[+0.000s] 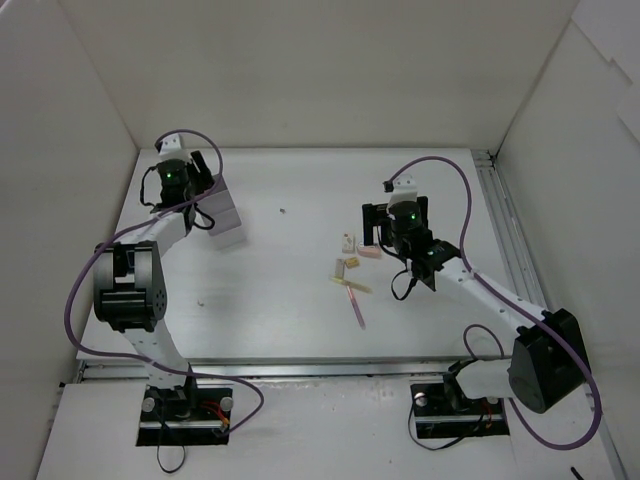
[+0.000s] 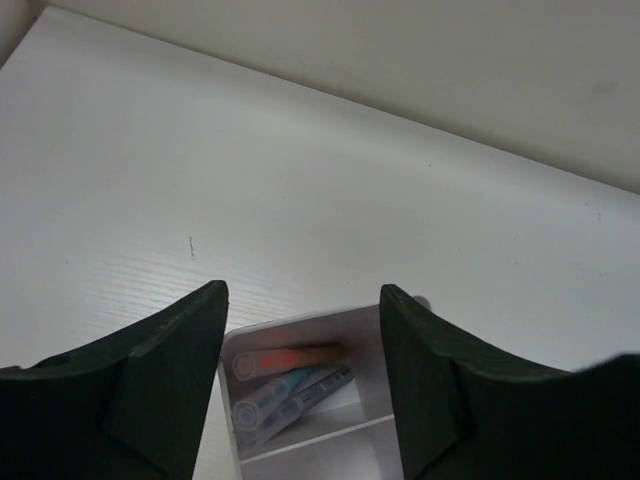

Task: Sort the stationery into containers
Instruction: Place the pen in the storage box, then pick up the pen from the center of the board.

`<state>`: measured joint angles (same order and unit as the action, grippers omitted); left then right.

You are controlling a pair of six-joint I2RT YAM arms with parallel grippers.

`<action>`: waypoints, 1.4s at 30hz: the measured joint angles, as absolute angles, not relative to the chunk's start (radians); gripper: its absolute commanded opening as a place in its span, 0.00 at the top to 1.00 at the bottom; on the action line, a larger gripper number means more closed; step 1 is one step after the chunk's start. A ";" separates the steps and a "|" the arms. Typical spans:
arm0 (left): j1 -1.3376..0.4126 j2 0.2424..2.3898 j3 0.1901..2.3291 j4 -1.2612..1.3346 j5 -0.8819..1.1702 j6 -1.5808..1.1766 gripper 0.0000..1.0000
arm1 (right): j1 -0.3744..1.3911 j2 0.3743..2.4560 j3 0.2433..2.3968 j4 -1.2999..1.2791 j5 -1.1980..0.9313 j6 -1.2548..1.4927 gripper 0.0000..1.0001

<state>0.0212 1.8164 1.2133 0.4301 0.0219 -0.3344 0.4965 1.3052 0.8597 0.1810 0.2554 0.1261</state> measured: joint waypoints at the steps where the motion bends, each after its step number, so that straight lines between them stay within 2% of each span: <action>1: 0.020 1.816 1.213 0.430 0.022 -0.340 0.37 | 0.496 1.305 0.860 0.181 0.255 0.126 0.02; 4: 0.014 1.814 1.213 0.426 0.022 -0.346 0.33 | 0.496 1.305 0.860 0.177 0.254 0.126 0.02; 7: 0.013 1.800 1.213 0.403 0.022 -0.349 0.13 | 0.496 1.305 0.860 0.173 0.254 0.127 0.02; 8: 0.010 1.790 1.213 0.384 0.022 -0.352 0.01 | 0.496 1.305 0.860 0.171 0.254 0.129 0.02; 11: 0.003 1.748 1.236 0.286 0.021 -0.364 0.00 | 0.496 1.301 0.860 0.158 0.261 0.145 0.02; 16: -0.072 1.692 1.411 0.014 0.014 -0.390 0.00 | 0.489 1.275 0.860 0.095 0.316 0.229 0.02; 20: -0.245 1.639 1.493 -0.141 0.001 -0.402 0.00 | 0.444 1.269 0.859 0.047 0.342 0.317 0.02; 25: -0.497 1.628 1.495 -0.289 0.041 -0.443 0.00 | 0.338 1.248 0.825 -0.038 0.363 0.439 0.02; 31: -0.675 1.723 1.485 -0.405 0.123 -0.520 0.00 | 0.217 1.155 0.761 -0.141 0.385 0.543 0.02; 37: -0.826 1.930 1.544 -0.484 0.169 -0.566 0.01 | 0.148 1.034 0.725 -0.200 0.389 0.601 0.02; 42: -0.896 2.041 1.586 -0.505 0.217 -0.588 0.12 | 0.137 1.008 0.715 -0.221 0.382 0.606 0.02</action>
<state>-0.8959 2.0411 1.5860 -0.5049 0.2173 -0.5884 0.1371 1.0080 0.7151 -0.2211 0.3820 0.6056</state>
